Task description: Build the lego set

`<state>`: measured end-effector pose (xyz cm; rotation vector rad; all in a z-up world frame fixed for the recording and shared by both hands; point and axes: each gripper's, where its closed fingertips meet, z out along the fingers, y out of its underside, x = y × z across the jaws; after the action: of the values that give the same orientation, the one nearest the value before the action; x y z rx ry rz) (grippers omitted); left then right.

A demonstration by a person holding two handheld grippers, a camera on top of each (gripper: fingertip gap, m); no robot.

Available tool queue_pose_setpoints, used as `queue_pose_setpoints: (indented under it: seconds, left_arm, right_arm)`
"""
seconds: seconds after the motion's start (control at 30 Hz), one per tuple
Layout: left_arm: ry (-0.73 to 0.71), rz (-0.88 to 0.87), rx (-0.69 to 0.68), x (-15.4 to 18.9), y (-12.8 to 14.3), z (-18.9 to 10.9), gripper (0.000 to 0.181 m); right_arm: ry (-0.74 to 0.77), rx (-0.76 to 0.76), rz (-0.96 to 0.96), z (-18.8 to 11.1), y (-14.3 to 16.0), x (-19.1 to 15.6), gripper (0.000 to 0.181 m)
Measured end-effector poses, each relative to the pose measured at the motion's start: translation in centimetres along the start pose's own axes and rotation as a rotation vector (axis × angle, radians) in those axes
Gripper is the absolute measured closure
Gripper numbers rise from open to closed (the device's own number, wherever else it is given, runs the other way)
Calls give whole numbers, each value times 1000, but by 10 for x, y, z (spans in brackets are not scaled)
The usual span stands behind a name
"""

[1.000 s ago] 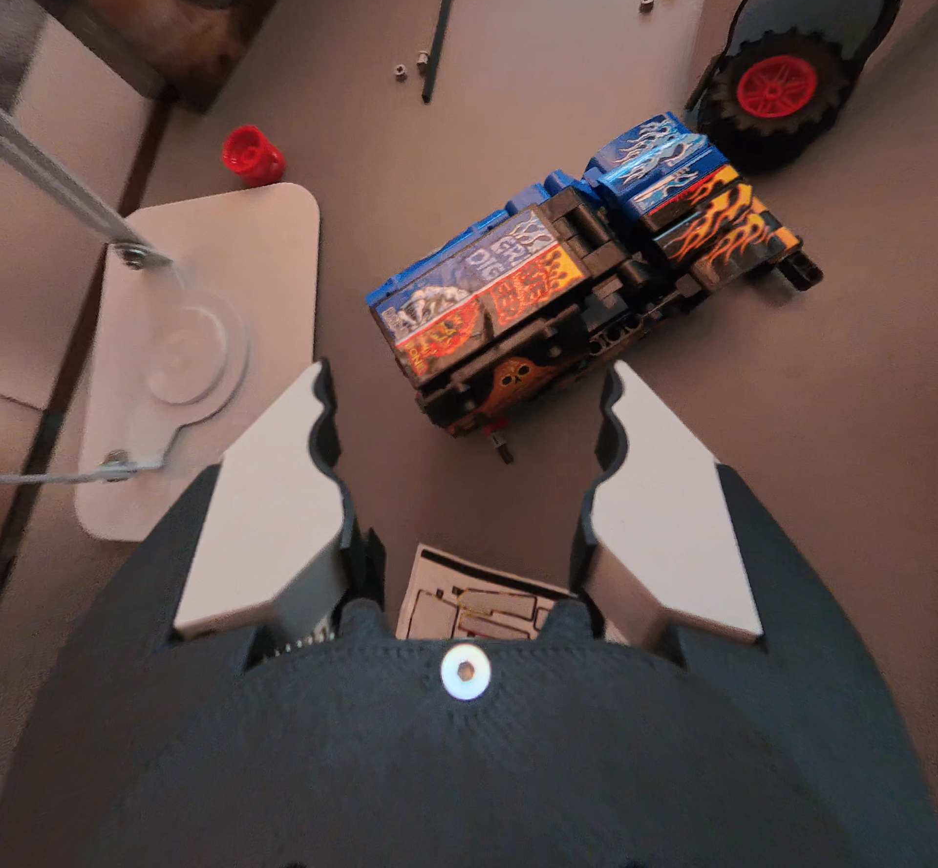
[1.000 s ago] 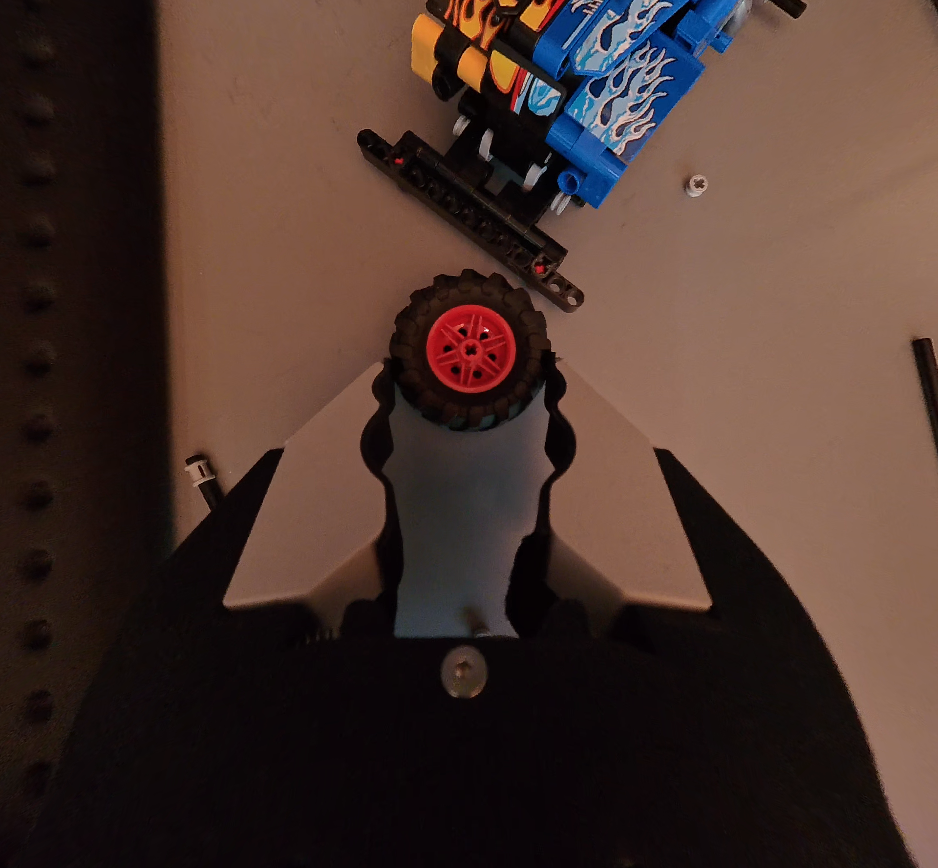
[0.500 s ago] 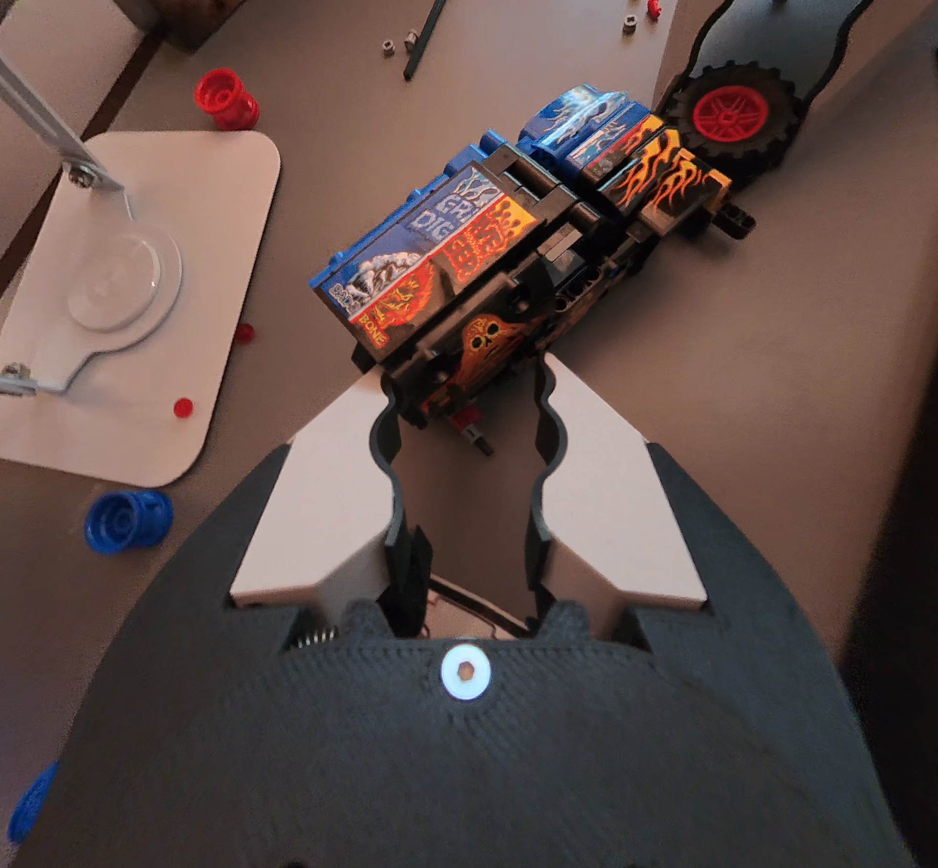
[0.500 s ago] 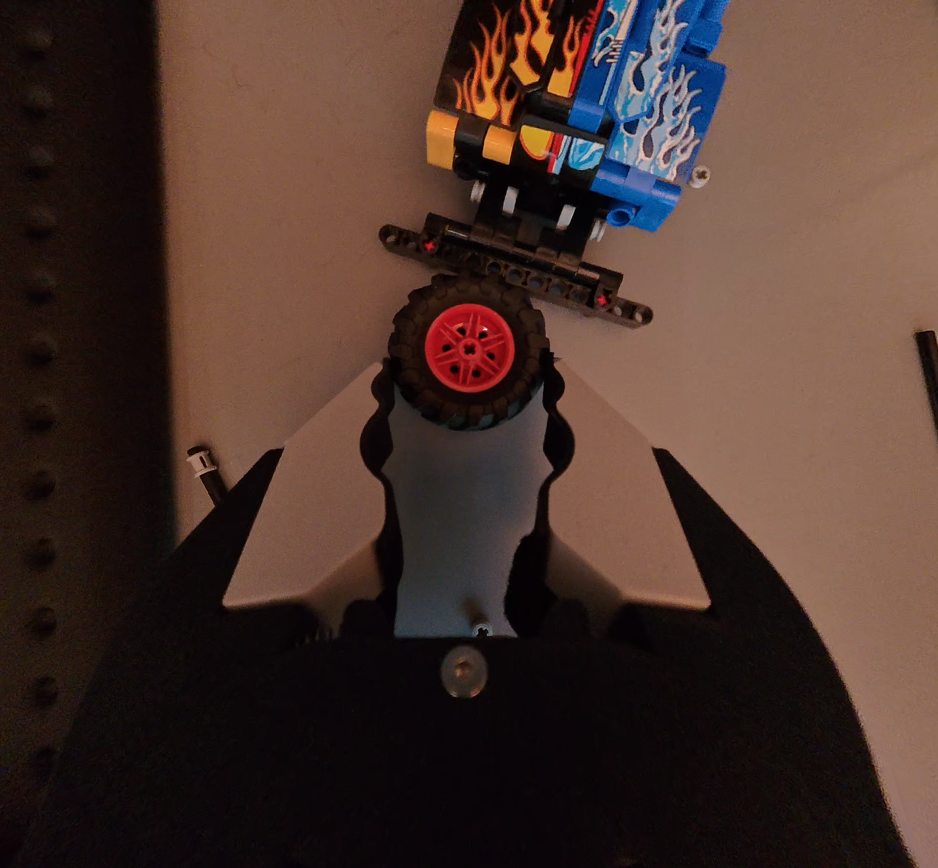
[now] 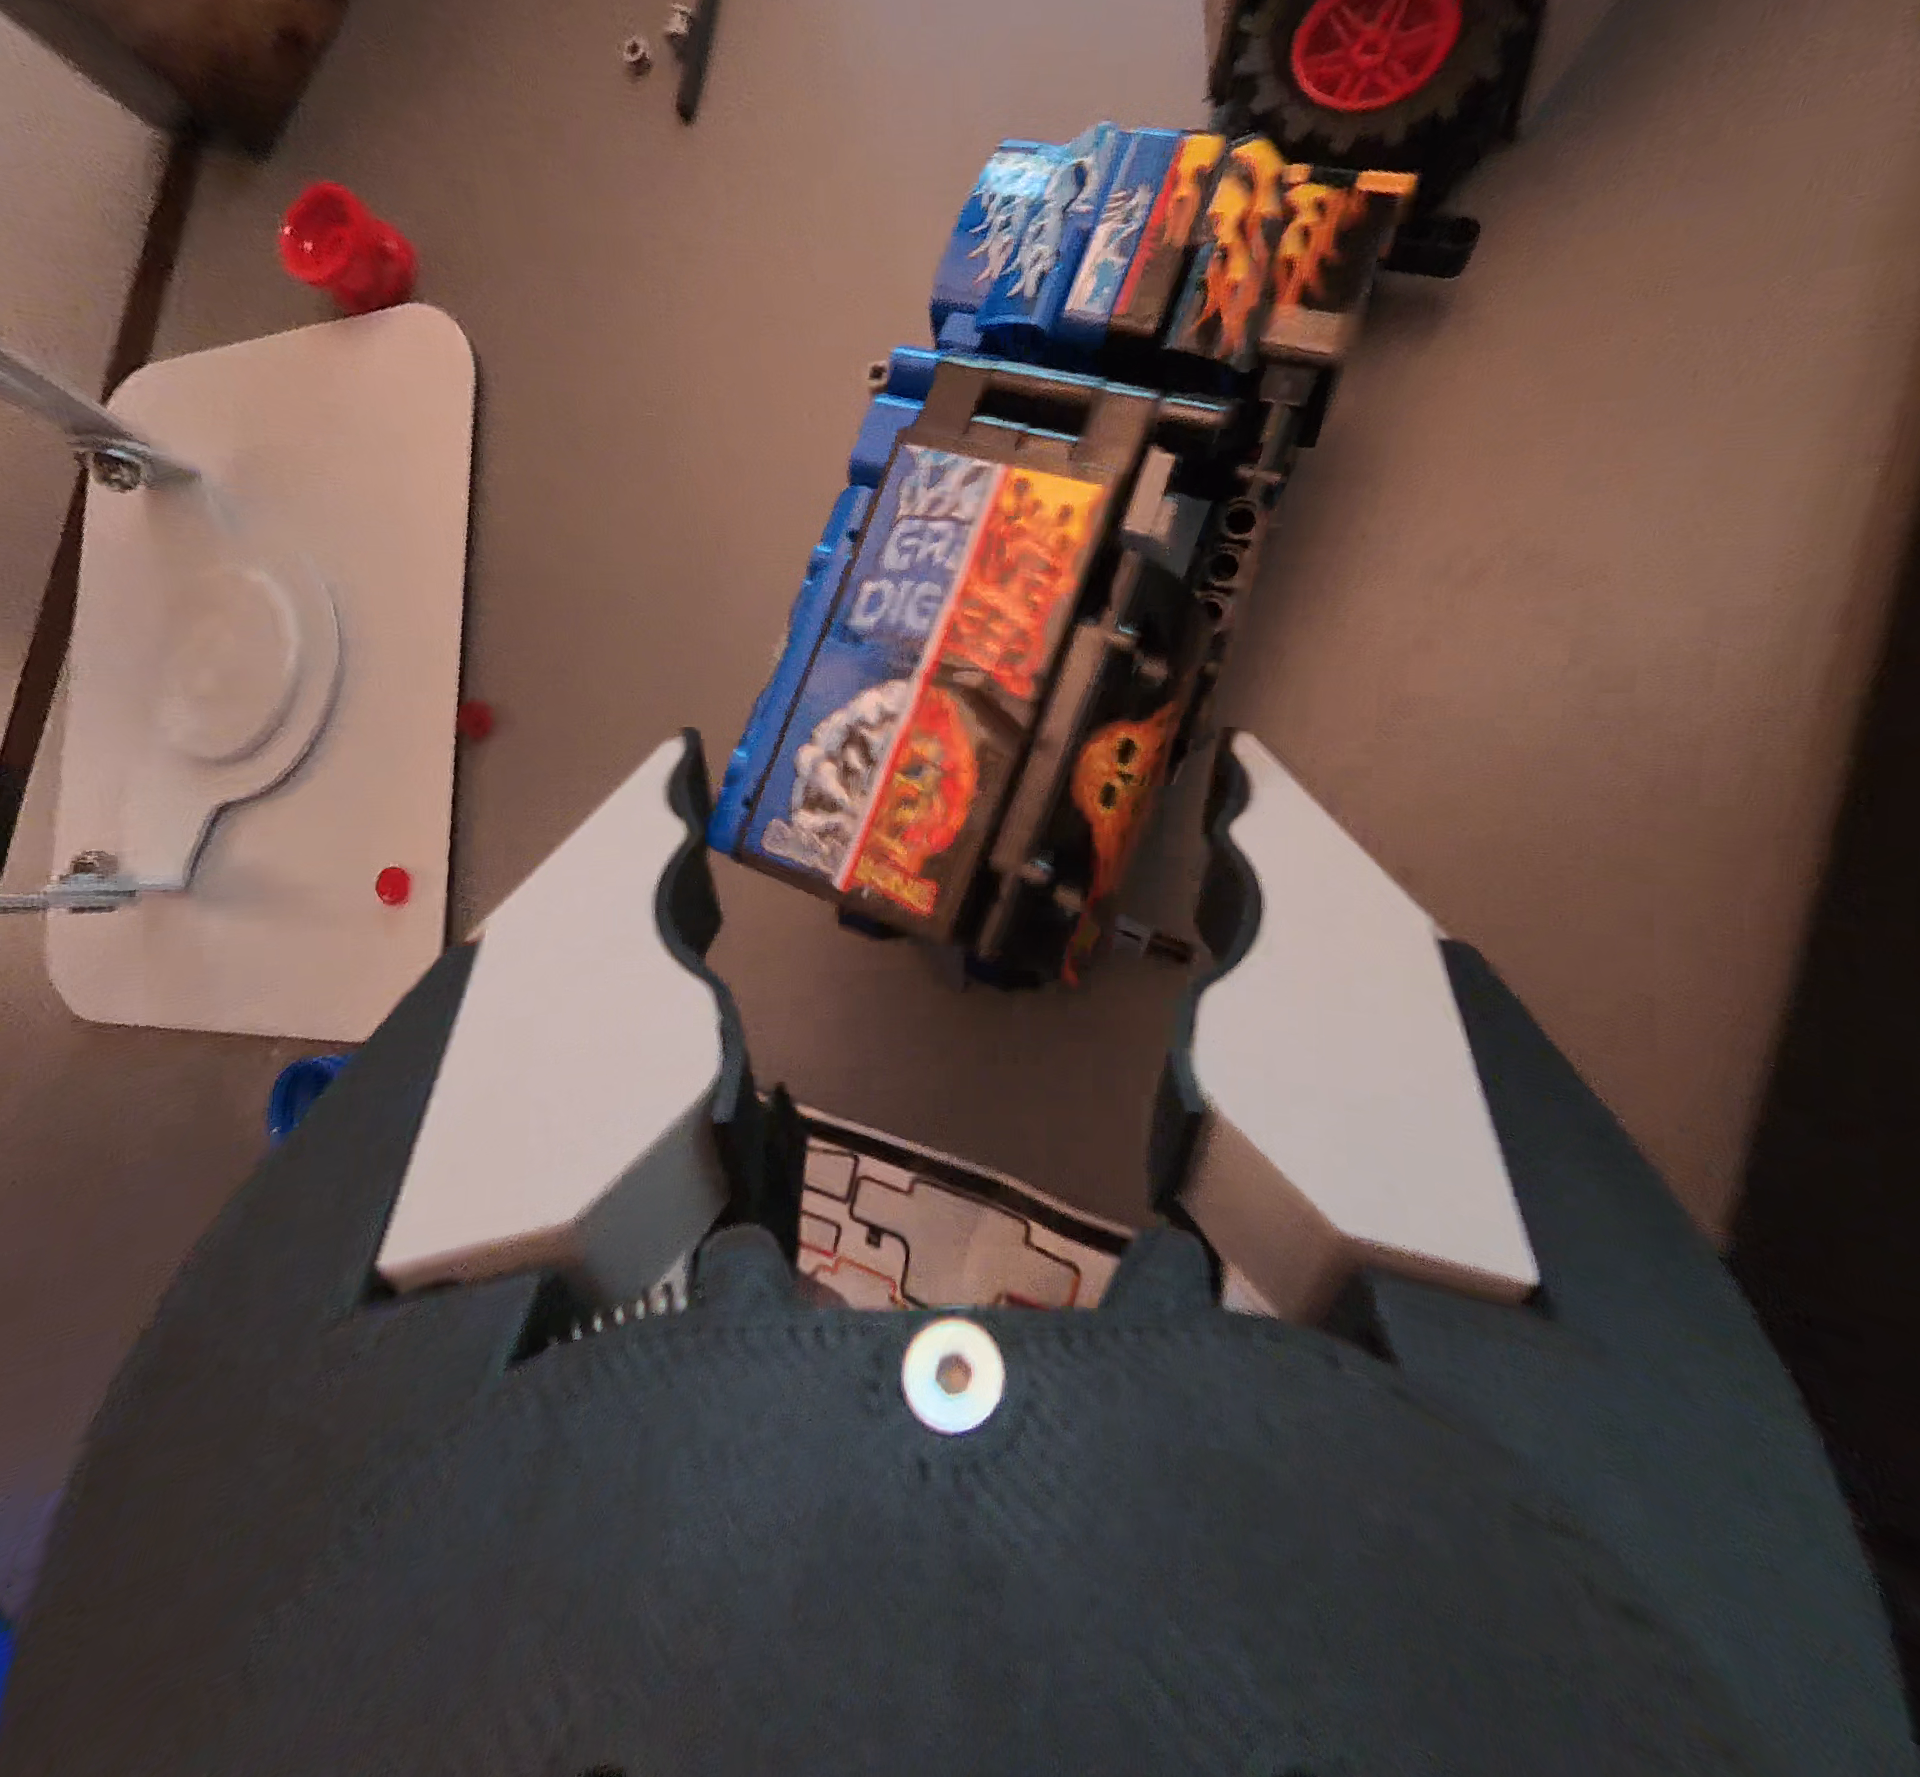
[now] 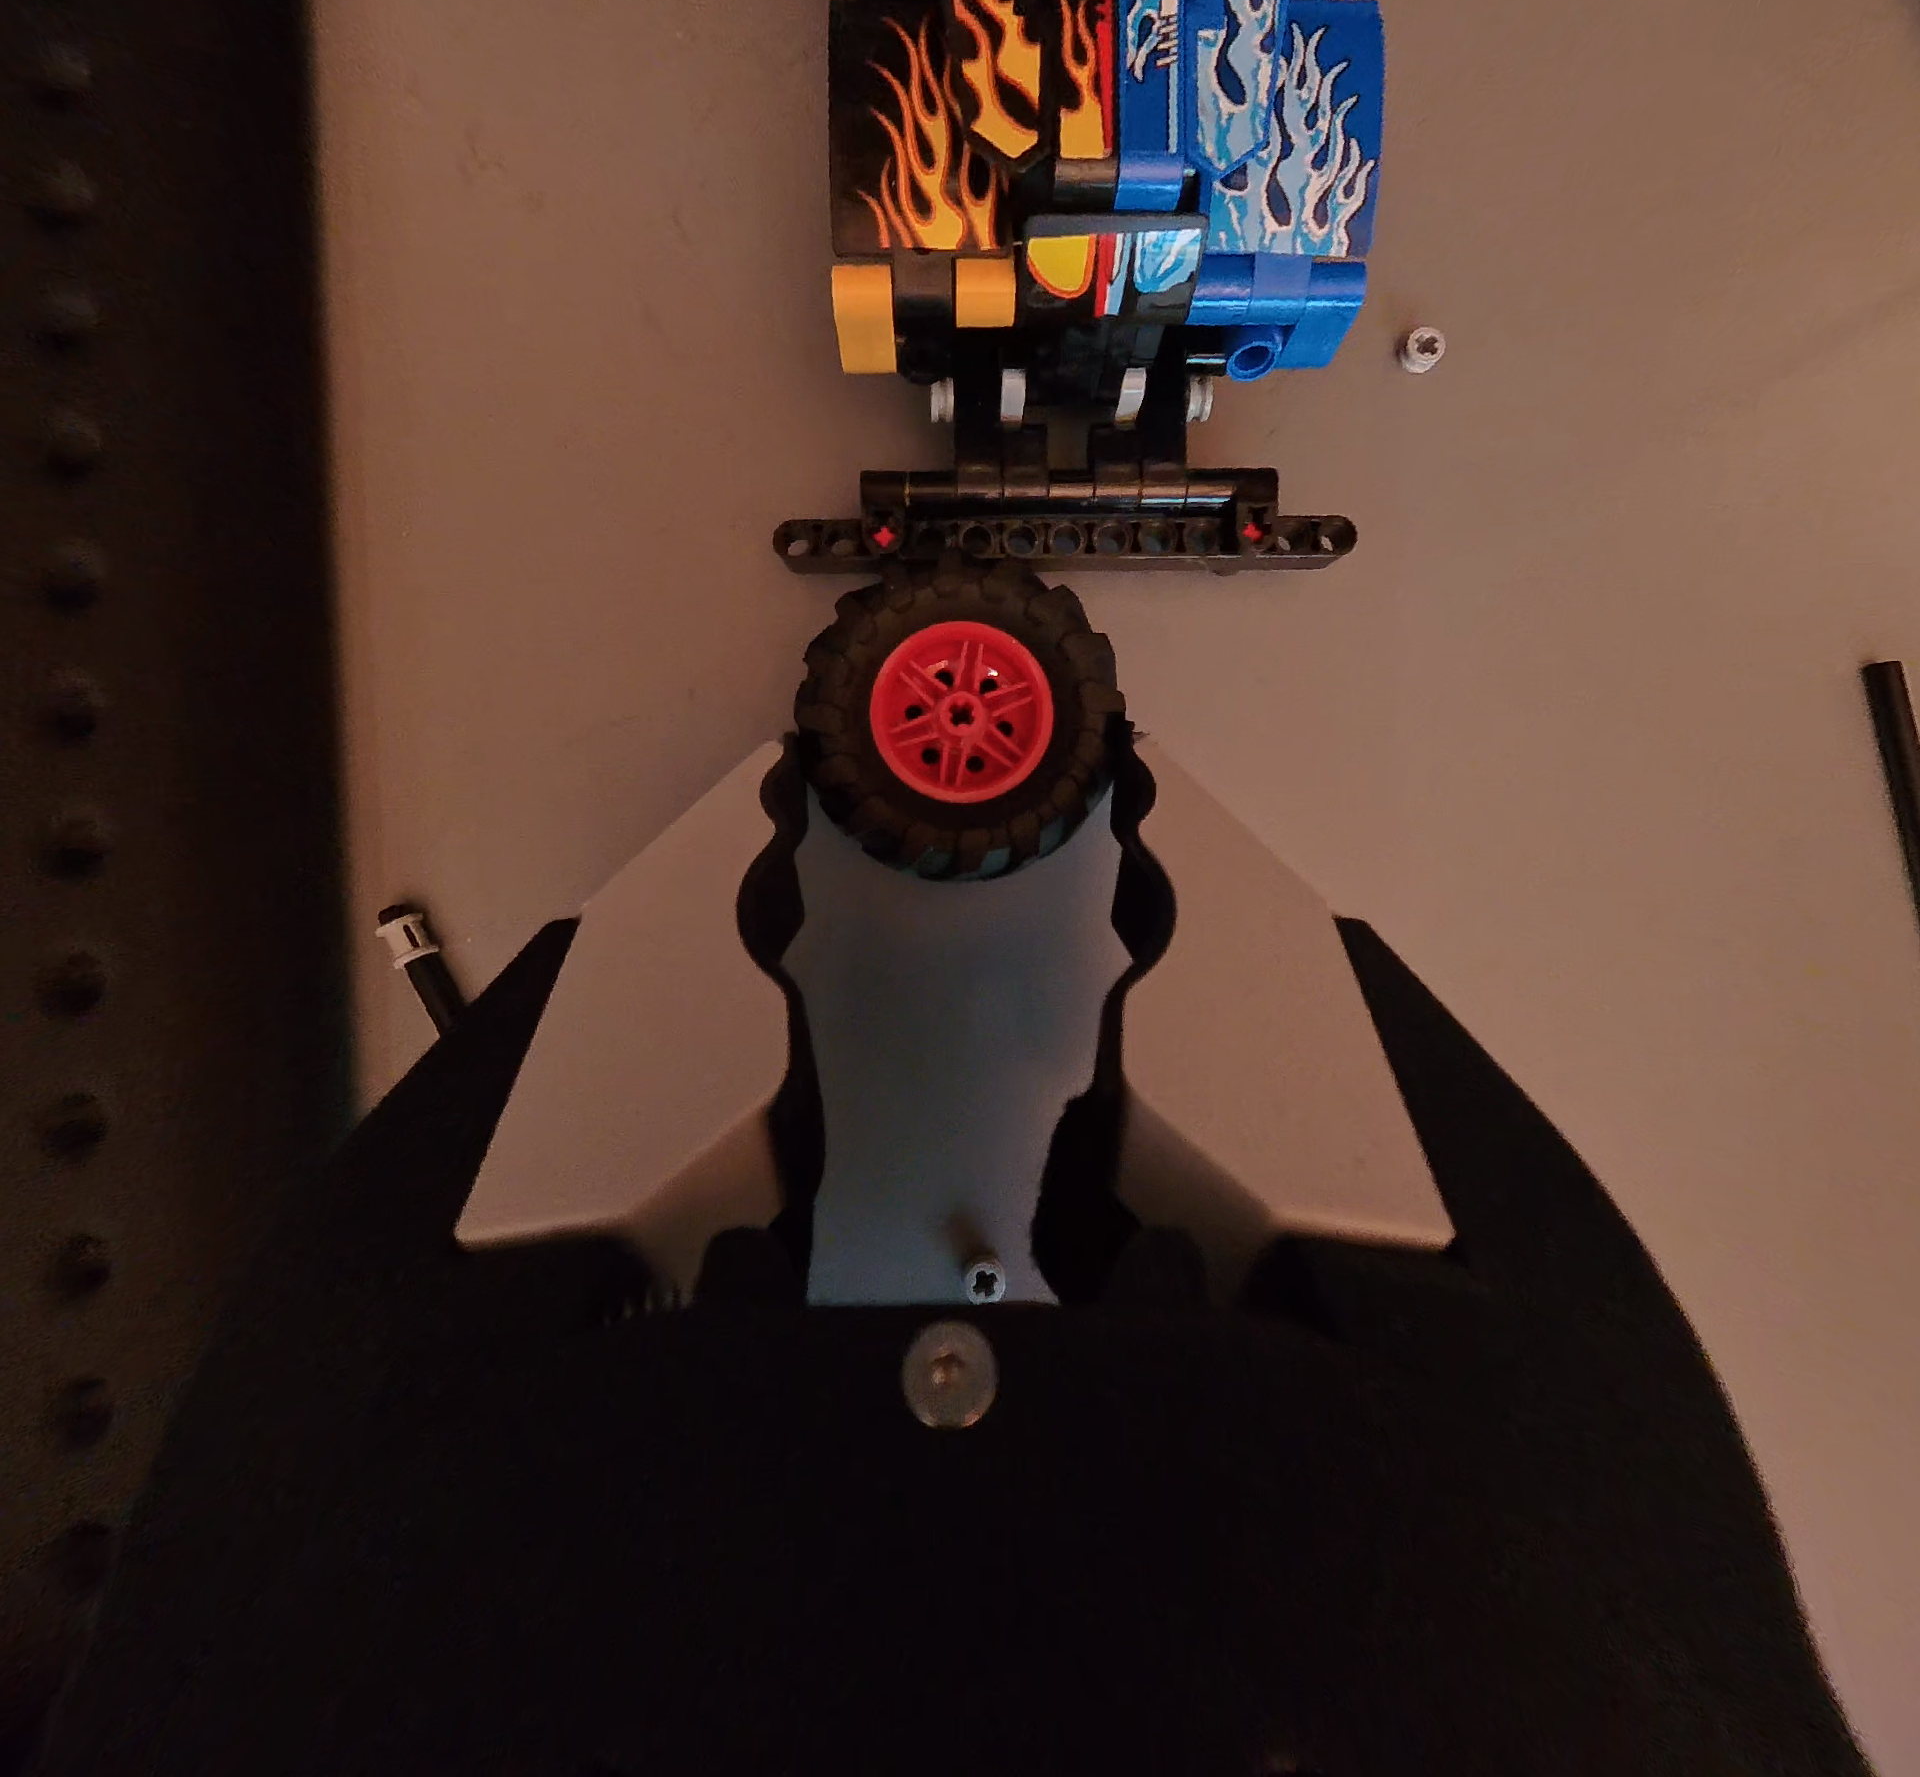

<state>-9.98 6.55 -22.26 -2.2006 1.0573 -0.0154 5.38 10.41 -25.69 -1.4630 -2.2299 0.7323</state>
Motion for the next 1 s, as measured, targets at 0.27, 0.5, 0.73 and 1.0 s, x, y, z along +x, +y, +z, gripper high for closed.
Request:
queue_pose_setpoints:
  seconds: [0.27,0.5,0.73,1.0]
  left_arm:
    - [248,-278,28,-6,-12,2,95]
    - [445,-601,84,-25,-25,6,99]
    - [571,-826,192,-40,-34,15,99]
    - [614,-923,291,-45,-38,20,98]
  right_arm:
    - [24,-11,18,-9,8,5,125]
    - [71,56,13,-32,5,8,125]
    - [174,145,-53,-39,-23,14,124]
    - [242,184,-26,-40,-28,29,124]
